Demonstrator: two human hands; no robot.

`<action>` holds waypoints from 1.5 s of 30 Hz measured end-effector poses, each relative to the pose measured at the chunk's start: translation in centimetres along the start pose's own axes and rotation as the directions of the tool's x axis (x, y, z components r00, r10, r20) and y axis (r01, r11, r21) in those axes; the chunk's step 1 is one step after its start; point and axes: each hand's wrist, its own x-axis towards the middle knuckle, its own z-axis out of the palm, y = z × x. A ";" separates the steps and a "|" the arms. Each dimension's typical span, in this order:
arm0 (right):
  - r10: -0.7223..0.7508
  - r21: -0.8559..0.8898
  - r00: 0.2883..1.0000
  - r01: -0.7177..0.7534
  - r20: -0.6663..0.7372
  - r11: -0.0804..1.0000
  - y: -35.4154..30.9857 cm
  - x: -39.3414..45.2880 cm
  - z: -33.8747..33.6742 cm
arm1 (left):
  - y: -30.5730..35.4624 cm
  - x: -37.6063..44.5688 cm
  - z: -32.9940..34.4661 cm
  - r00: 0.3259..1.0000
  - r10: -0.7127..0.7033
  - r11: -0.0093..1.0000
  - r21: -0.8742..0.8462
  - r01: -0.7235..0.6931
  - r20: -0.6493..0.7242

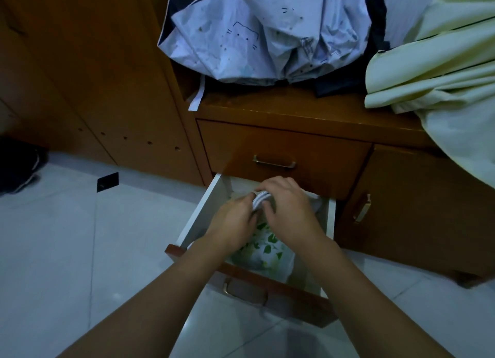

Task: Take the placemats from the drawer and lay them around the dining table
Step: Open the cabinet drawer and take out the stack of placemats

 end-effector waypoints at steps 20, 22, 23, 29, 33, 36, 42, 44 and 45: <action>-0.159 0.018 0.987 0.159 0.033 0.987 -4.2 1.7 -0.6 | -3.7 -0.9 -7.7 0.929 -0.053 0.994 0.070 0.084 -0.366; -0.158 0.018 0.984 0.157 0.078 0.987 -4.5 1.8 -0.4 | -4.3 -1.4 -8.9 0.900 -0.050 0.992 0.079 0.094 -0.434; -0.149 0.018 0.983 0.148 0.109 0.989 -4.6 1.9 -0.2 | -4.6 -1.7 -9.4 0.890 -0.053 0.991 0.083 0.102 -0.453; -0.152 0.046 0.972 0.146 0.177 0.988 -4.9 2.2 1.8 | -7.2 -3.7 -11.7 0.834 -0.186 0.961 0.078 0.264 -0.520; -0.186 0.085 0.968 0.173 0.168 0.981 -5.5 2.4 3.2 | -8.2 -4.9 -13.0 0.792 -0.241 0.937 0.078 0.340 -0.561; -0.214 0.095 0.958 0.199 0.190 0.975 -5.8 2.4 4.3 | -9.2 -6.0 -14.9 0.741 -0.270 0.912 0.085 0.402 -0.615; -0.239 0.130 0.945 0.214 0.223 0.968 -6.1 2.8 6.1 | -11.2 -8.0 -16.6 0.736 -0.364 0.823 0.172 0.541 -0.571; -0.245 0.131 0.941 0.219 0.235 0.967 -6.4 2.8 6.7 | -11.6 -8.3 -16.6 0.736 -0.378 0.816 0.174 0.552 -0.561; -0.249 0.131 0.938 0.223 0.240 0.966 -6.5 2.9 7.0 | -11.8 -8.4 -16.8 0.734 -0.379 0.814 0.174 0.554 -0.564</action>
